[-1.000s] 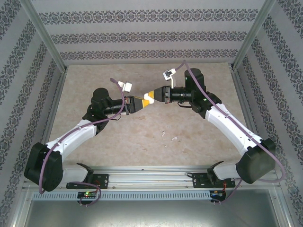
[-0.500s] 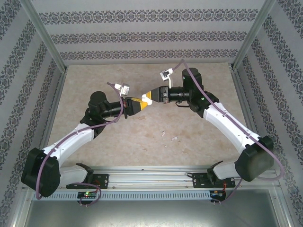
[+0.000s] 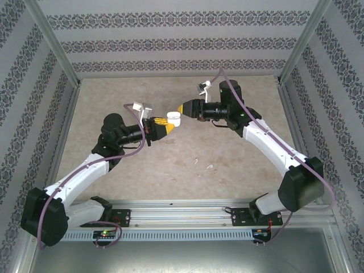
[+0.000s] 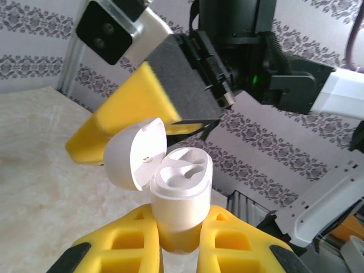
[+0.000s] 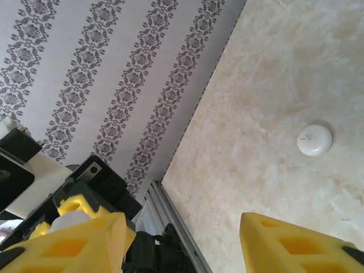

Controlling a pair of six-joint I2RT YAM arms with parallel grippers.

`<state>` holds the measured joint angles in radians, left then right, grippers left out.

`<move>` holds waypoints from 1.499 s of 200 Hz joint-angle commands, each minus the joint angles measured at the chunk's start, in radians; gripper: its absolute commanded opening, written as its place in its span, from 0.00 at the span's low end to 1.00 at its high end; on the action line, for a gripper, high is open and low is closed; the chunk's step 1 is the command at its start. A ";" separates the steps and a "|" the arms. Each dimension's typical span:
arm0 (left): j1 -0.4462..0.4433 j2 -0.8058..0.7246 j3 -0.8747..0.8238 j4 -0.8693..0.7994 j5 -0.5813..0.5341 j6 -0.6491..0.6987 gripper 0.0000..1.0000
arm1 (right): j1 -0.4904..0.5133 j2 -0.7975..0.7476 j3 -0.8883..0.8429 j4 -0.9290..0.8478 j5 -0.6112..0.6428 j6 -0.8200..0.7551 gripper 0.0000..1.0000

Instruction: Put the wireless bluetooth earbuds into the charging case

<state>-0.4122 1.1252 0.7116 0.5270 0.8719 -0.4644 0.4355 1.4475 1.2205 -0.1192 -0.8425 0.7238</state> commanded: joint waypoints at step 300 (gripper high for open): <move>-0.003 -0.183 -0.177 -0.262 -0.129 0.230 0.00 | 0.216 0.339 -0.083 -0.510 0.593 -0.002 0.36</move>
<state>-0.4122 0.9691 0.5468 0.2741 0.7521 -0.2562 0.6395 1.7611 1.0786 -0.5972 -0.2840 0.7521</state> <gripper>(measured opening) 0.143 0.358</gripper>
